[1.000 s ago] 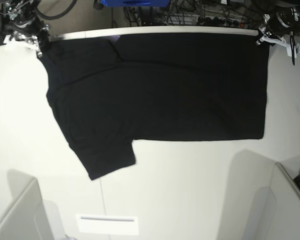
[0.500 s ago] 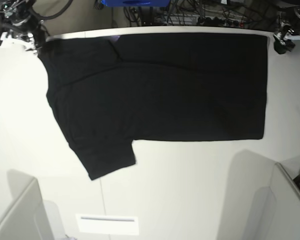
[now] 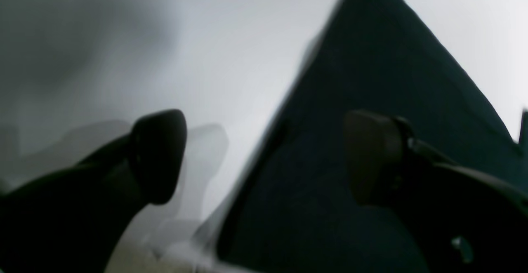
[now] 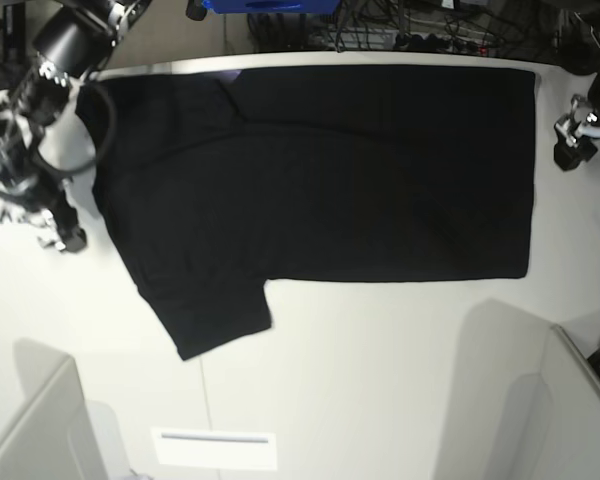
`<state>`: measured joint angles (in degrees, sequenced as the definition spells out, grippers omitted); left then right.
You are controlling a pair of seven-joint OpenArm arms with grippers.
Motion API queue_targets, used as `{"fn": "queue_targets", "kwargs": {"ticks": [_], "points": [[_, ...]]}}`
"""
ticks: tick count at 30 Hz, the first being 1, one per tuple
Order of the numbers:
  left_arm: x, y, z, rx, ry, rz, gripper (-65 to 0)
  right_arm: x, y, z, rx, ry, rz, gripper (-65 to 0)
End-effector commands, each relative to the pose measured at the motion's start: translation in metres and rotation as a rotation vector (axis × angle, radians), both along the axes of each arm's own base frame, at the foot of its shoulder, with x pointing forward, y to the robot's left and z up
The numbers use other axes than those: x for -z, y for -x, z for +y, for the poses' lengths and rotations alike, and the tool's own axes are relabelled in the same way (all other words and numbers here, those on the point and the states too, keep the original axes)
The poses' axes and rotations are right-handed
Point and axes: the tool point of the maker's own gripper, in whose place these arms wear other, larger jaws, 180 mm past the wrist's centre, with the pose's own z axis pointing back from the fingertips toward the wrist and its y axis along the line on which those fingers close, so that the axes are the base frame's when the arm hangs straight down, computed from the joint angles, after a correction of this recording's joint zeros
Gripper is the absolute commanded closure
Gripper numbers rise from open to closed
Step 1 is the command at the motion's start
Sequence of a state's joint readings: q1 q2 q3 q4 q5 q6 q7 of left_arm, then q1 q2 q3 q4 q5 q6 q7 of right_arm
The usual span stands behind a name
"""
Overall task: Fold the T-shirt properly
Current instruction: 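Release the shirt and move both grippers to its side edges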
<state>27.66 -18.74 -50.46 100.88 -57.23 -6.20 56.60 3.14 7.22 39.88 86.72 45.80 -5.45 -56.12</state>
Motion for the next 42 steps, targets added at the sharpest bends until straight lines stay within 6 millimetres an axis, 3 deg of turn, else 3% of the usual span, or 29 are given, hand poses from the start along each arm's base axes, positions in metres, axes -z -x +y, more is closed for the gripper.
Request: {"fn": "queue_targets", "kwargs": {"ticks": [1, 7, 12, 15, 18, 24, 30, 36, 42], "points": [[-0.009, -0.008, 0.0, 0.023, -0.018, -0.029, -56.9, -0.014, -0.02, -0.005, -0.001, 0.049, -0.043, -27.3], [-0.008, -0.029, -0.017, 0.072, 0.006, -0.057, -56.9, -0.001, -0.082, 0.016, -0.094, 0.226, -0.004, -28.1], [-0.008, -0.03, -0.018, 0.075, 0.008, -0.057, -56.9, 0.021, -0.114, 0.025, -0.171, 0.227, 0.041, -30.5], [-0.004, -0.025, -0.01, 0.067, -0.039, -0.023, -56.9, 0.035, -0.12, 0.017, -0.17, 0.258, 0.072, -30.8], [0.001, -0.019, -0.001, 0.06, -0.106, 0.029, -56.9, 0.036, -0.125, 0.023, -0.202, 0.282, 0.066, -30.9], [0.002, -0.017, 0.003, 0.056, -0.128, 0.044, -56.9, 0.021, -0.138, 0.047, -0.344, 0.272, -0.017, -30.8], [0.003, -0.018, 0.001, 0.062, -0.126, 0.044, -56.9, 0.016, -0.144, 0.05, -0.354, 0.275, -0.023, -30.8], [0.002, -0.017, 0.002, 0.059, -0.127, 0.044, -56.9, 0.046, -0.133, 0.061, -0.396, 0.246, 0.066, -30.8], [0.002, -0.017, 0.003, 0.058, -0.128, 0.043, -56.9, 0.052, -0.131, 0.087, -0.475, 0.261, 0.078, -30.2]]}}
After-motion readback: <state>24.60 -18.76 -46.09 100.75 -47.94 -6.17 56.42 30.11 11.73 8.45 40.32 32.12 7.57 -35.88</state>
